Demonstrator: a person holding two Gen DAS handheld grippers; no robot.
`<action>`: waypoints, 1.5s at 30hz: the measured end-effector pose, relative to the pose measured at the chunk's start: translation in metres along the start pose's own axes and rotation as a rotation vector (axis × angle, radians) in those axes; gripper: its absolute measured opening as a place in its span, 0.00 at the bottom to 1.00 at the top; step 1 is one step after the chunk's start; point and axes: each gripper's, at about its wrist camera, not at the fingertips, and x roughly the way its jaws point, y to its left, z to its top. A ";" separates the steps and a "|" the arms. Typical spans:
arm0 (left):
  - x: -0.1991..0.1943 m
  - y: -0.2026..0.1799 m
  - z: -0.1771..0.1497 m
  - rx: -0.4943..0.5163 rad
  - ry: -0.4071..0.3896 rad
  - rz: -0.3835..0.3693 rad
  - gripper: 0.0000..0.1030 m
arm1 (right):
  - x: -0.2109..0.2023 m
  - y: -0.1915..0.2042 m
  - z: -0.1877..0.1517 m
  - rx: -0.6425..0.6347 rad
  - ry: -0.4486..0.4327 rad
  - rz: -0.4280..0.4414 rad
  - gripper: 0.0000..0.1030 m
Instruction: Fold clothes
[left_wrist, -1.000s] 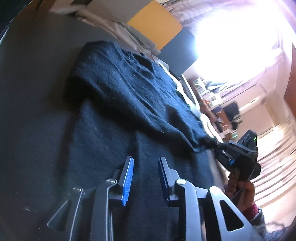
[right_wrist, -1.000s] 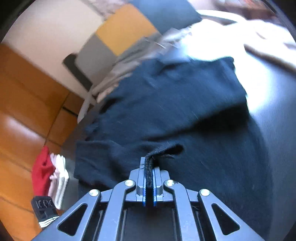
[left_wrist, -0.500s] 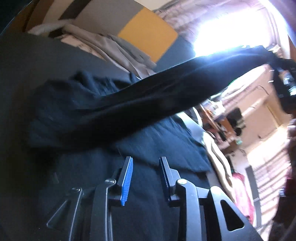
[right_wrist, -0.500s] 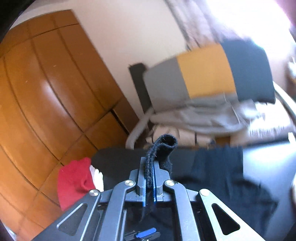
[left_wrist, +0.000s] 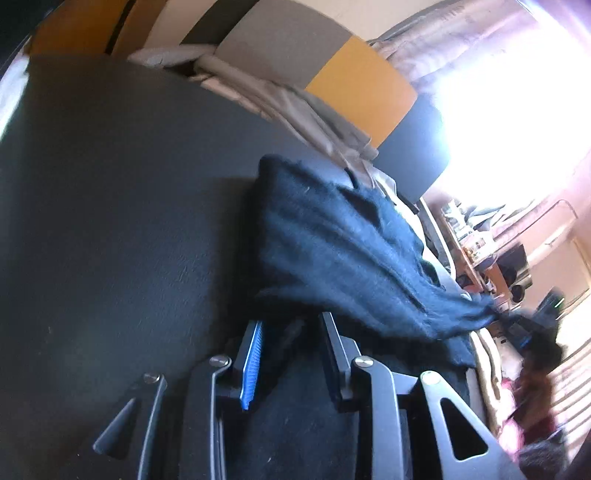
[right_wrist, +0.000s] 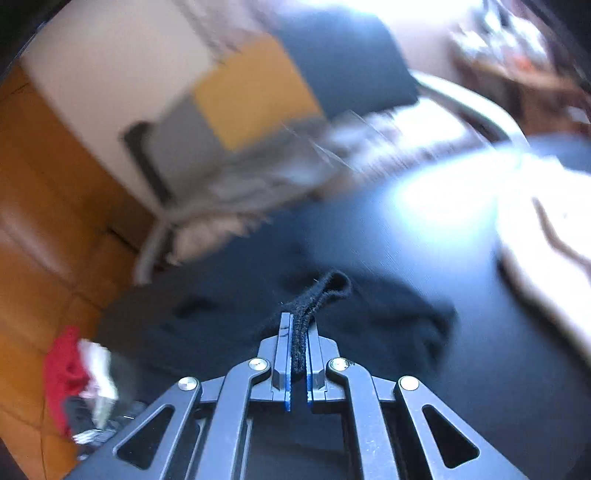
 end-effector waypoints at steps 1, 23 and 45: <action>-0.002 0.002 -0.001 -0.009 0.004 -0.011 0.28 | 0.006 -0.012 -0.010 0.030 0.011 -0.003 0.05; 0.008 -0.008 0.034 -0.040 0.022 0.014 0.11 | -0.015 -0.023 -0.026 0.048 -0.075 0.057 0.06; 0.027 -0.017 0.041 0.200 0.113 0.018 0.42 | 0.042 0.086 -0.044 -0.453 0.113 -0.073 0.36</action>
